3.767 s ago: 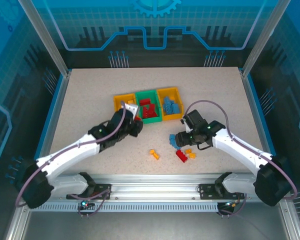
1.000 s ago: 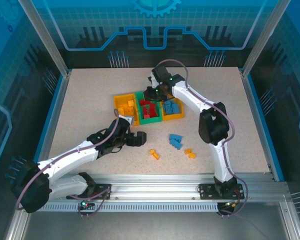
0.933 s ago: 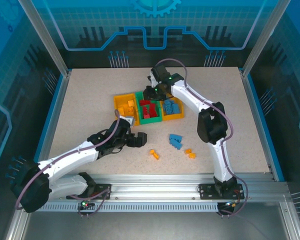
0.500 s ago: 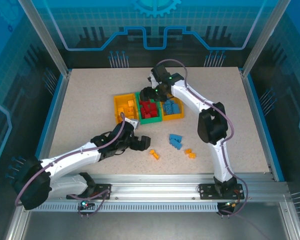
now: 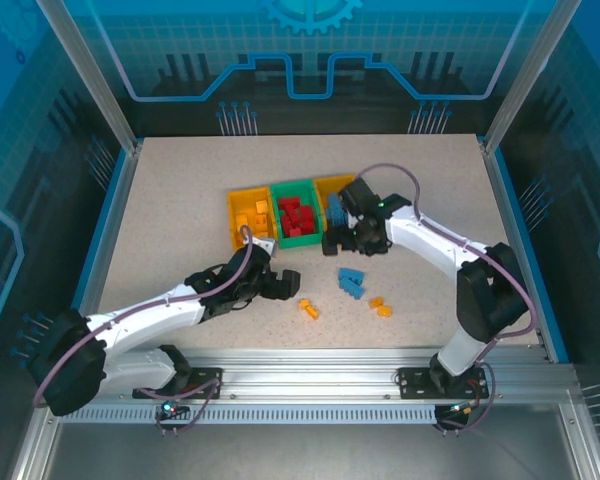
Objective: Sort the legos into containers by color
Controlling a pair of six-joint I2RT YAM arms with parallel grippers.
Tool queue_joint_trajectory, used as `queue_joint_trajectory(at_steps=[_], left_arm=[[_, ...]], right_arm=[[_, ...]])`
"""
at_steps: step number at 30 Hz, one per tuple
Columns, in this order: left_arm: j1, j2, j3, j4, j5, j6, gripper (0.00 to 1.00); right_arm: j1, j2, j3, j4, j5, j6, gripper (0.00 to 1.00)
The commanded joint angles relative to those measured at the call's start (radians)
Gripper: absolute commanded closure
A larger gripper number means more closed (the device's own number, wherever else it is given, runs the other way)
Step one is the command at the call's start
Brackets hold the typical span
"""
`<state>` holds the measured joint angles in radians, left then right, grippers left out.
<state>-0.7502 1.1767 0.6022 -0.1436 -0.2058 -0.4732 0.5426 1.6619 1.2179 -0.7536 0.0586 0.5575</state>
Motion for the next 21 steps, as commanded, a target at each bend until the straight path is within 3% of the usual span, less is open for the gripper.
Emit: queue_joint_trajectory(at_steps=[1, 14, 21], left_arm=[[-0.006, -0.034, -0.038, 0.013, -0.069, -0.04, 0.01], [-0.006, -0.09, -0.088, 0.007, -0.091, -0.053, 0.01], [-0.007, -0.109, -0.106, 0.021, -0.103, -0.049, 0.01]], right_arm=[[-0.003, -0.043, -0.09, 0.029, 0.045, 0.098, 0.0], [0.061, 0.073, -0.055, 0.008, 0.053, 0.243, 0.01], [0.066, 0.164, -0.027, -0.019, 0.1, 0.246, 0.14]])
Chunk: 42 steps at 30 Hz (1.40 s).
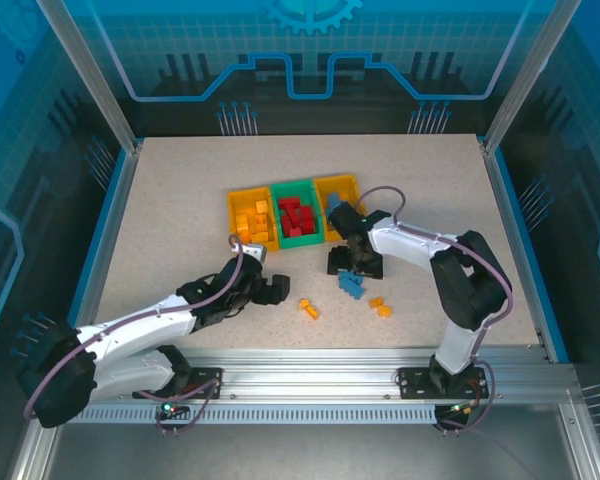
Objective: Sort the legos into containers by color
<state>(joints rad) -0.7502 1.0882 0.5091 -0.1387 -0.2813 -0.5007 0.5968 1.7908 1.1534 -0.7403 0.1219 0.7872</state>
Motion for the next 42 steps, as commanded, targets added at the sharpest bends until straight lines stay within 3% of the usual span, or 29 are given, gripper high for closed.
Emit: queue_joint_trajectory(at_steps=[1, 9, 16, 28, 42], left_arm=[[-0.007, -0.019, -0.013, 0.015, -0.026, -0.019, 0.01], [-0.006, -0.017, -0.018, 0.013, -0.027, -0.027, 0.01], [-0.007, 0.008, -0.018, 0.014, -0.024, -0.038, 0.01], [-0.006, 0.025, -0.001, 0.021, -0.006, -0.047, 0.01], [-0.03, 0.081, 0.022, 0.042, 0.045, -0.055, 0.01]], right_arm=[[0.014, 0.052, 0.049, -0.041, 0.038, 0.01, 0.16], [0.021, 0.086, 0.079, -0.048, 0.04, -0.007, 0.34], [0.015, 0.026, 0.102, -0.079, 0.079, -0.034, 0.46], [-0.081, 0.069, 0.421, -0.145, 0.105, -0.187, 0.45], [-0.214, 0.502, 1.021, -0.272, 0.033, -0.25, 0.41]])
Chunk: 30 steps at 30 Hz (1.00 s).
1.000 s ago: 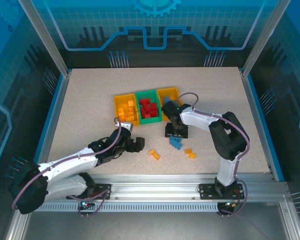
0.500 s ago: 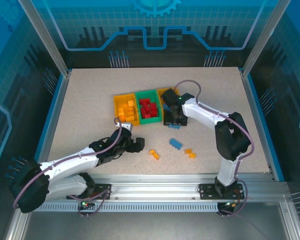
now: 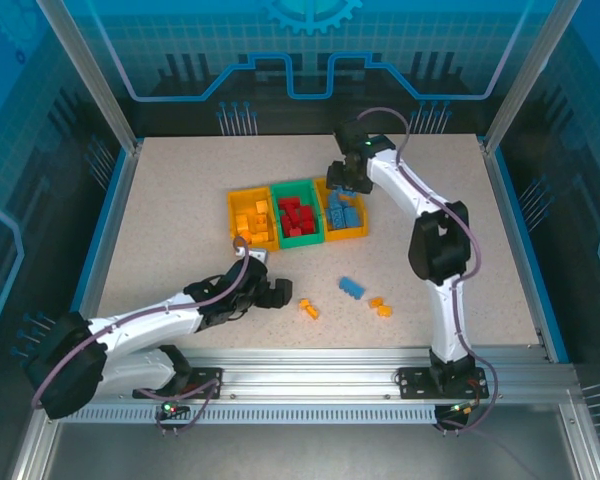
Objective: Sort the legos into containers by color
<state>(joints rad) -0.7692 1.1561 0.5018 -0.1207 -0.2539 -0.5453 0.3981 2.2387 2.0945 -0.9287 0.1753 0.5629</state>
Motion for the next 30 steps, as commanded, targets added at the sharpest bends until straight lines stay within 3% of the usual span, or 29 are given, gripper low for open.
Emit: queue_joint_trajectory(at_steps=[1, 7, 12, 19, 30], left_arm=[[-0.011, 0.017, 0.031, 0.023, 0.019, -0.011, 0.01], [-0.026, 0.045, 0.044, 0.032, 0.014, -0.01, 0.01], [-0.075, 0.087, 0.074, 0.047, 0.017, 0.043, 0.01], [-0.167, 0.174, 0.125, 0.038, 0.047, 0.13, 0.02], [-0.176, 0.292, 0.185, -0.001, 0.112, -0.044, 0.12]], right_arm=[[-0.021, 0.066, 0.097, -0.084, -0.029, -0.026, 0.39], [-0.028, 0.07, 0.148, -0.082, -0.061, -0.045, 0.24], [-0.019, -0.021, 0.07, -0.051, -0.086, -0.065, 0.1], [-0.019, -0.217, -0.164, 0.039, -0.122, -0.078, 0.09], [-0.069, -0.479, -0.577, 0.136, -0.088, -0.07, 0.08]])
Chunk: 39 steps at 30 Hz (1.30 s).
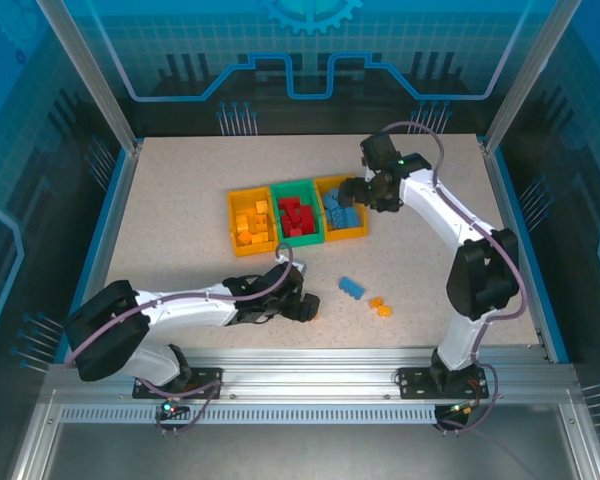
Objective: Sort the legos into containers by color
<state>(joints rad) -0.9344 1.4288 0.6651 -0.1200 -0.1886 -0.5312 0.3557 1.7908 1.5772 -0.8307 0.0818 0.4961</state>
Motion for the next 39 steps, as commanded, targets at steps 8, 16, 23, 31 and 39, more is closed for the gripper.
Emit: queue_joint_trajectory(at_steps=[8, 16, 23, 31, 39], left_arm=[[-0.011, 0.048, 0.037, -0.001, 0.048, -0.124, 0.25], [-0.011, 0.035, 0.032, -0.014, 0.035, -0.161, 0.32], [-0.011, 0.046, 0.033, 0.009, 0.033, -0.208, 0.33], [-0.01, 0.063, 0.047, -0.007, 0.038, -0.23, 0.33], [-0.012, 0.122, 0.092, -0.023, 0.054, -0.257, 0.46]], right_arm=[[-0.035, -0.065, -0.113, 0.039, 0.016, -0.007, 0.08], [-0.033, -0.119, -0.198, 0.056, 0.022, -0.01, 0.09], [-0.034, -0.191, -0.283, 0.062, 0.046, -0.009, 0.09], [-0.036, -0.209, -0.315, 0.061, 0.06, -0.004, 0.09], [-0.035, -0.218, -0.322, 0.059, 0.078, -0.002, 0.09]])
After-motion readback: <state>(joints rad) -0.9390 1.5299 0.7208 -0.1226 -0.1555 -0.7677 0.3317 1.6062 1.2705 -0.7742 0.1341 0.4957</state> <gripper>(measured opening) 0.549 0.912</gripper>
